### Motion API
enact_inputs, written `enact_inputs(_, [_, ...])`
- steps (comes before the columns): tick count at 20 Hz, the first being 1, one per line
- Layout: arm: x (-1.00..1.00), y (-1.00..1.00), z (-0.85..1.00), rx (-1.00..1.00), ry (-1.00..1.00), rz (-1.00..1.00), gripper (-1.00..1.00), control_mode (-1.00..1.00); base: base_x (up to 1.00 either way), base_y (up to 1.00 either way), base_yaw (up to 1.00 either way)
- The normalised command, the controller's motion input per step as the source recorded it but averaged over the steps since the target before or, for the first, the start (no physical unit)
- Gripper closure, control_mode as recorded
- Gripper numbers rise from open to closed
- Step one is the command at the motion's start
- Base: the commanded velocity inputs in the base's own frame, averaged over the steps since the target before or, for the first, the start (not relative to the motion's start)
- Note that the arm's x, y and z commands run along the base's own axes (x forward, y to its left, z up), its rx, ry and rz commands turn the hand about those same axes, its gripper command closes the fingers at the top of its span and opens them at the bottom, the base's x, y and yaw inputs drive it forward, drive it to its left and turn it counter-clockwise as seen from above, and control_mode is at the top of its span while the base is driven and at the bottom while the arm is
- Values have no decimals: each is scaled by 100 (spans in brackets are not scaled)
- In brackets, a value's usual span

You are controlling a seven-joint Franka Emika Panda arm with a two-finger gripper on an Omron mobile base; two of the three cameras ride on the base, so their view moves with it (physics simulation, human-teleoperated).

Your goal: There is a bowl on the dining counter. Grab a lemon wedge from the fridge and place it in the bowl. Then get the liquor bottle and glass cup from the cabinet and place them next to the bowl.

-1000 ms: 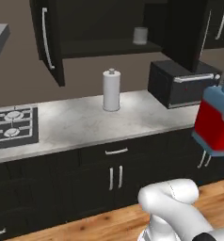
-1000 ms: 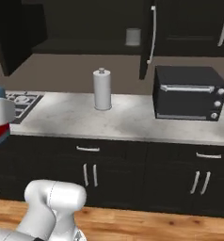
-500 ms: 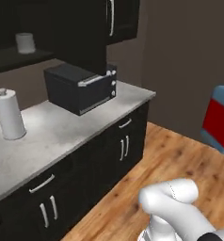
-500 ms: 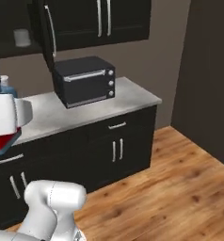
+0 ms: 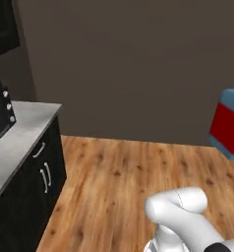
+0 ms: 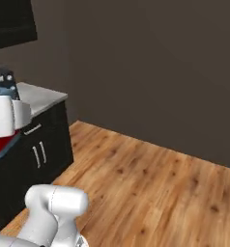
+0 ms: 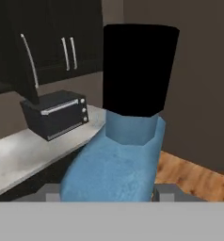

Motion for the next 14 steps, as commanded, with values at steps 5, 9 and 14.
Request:
enact_inputs(5, [0, 0, 0, 0, 0, 0, 100, 100, 0, -69, -82])
enact_inputs(9, [0, 0, 0, 0, 0, 0, 100, 100, 14, -62, -73])
enact_inputs(14, [0, 0, 0, 0, 0, 0, 100, 100, 89, -11, -46])
